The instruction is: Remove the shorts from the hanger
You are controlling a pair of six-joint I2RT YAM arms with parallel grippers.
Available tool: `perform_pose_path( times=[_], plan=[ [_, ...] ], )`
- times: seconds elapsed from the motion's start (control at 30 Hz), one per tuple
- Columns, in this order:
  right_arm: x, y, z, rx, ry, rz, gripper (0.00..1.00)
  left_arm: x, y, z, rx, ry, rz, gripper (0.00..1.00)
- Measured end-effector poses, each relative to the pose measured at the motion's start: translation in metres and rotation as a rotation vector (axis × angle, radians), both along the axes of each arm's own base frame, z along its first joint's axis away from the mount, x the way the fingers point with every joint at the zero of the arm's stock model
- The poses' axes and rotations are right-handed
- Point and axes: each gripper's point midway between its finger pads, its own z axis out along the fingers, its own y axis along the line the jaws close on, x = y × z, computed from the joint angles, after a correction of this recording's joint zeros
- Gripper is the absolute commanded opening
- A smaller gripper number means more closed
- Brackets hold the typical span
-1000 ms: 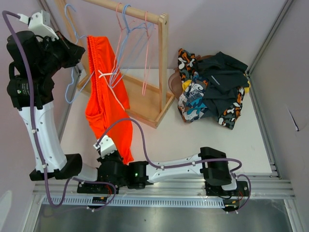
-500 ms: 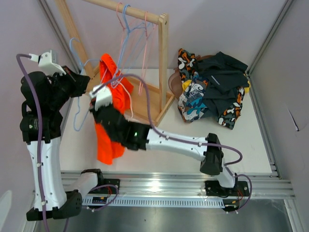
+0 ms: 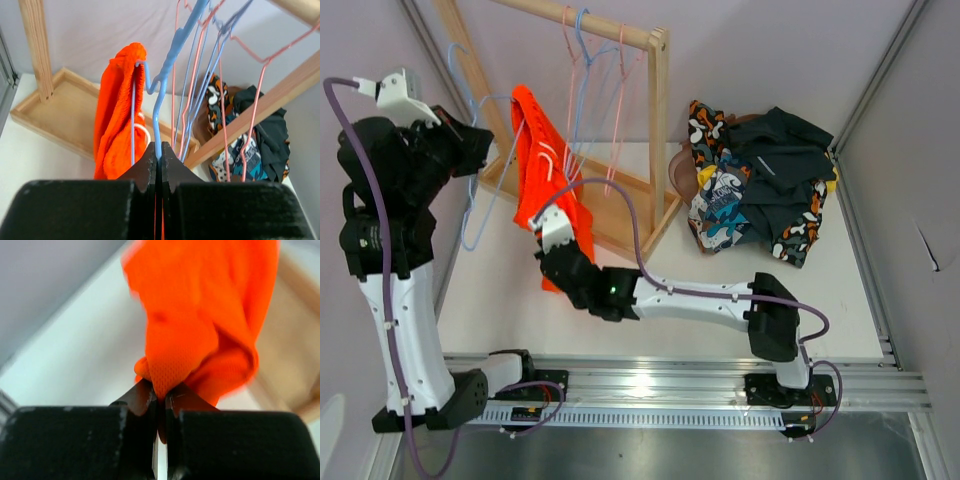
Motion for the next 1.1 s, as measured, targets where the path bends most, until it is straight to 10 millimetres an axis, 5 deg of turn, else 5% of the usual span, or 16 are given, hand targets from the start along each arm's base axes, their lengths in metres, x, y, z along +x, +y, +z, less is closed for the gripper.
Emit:
perform_pose_path(
  times=[0.13, 0.33, 0.47, 0.6, 0.67, 0.83, 1.1],
  plan=[
    [-0.039, -0.002, -0.054, -0.080, 0.059, 0.050, 0.00, 0.012, -0.001, 0.024, -0.001, -0.020, -0.010, 0.03],
    [-0.058, -0.001, -0.062, -0.055, 0.093, 0.068, 0.00, 0.018, -0.018, 0.006, -0.027, 0.037, -0.113, 0.00],
    [-0.047, 0.000, -0.056, -0.027, 0.098, 0.061, 0.00, 0.024, -0.034, -0.067, -0.032, 0.195, -0.161, 0.00],
    [-0.029, 0.001, -0.042, -0.002, 0.085, 0.043, 0.00, 0.005, -0.050, -0.165, 0.004, 0.457, -0.172, 0.00],
    [-0.018, 0.002, -0.031, 0.017, 0.078, 0.035, 0.00, -0.007, -0.050, -0.194, 0.027, 0.540, -0.147, 0.00],
    [-0.005, -0.003, -0.030, 0.004, 0.067, 0.027, 0.00, -0.037, -0.034, -0.195, 0.065, 0.536, -0.077, 0.00],
    [-0.001, -0.027, -0.041, -0.030, 0.070, -0.007, 0.00, -0.067, -0.030, -0.155, 0.100, 0.438, -0.062, 0.00]
  ],
)
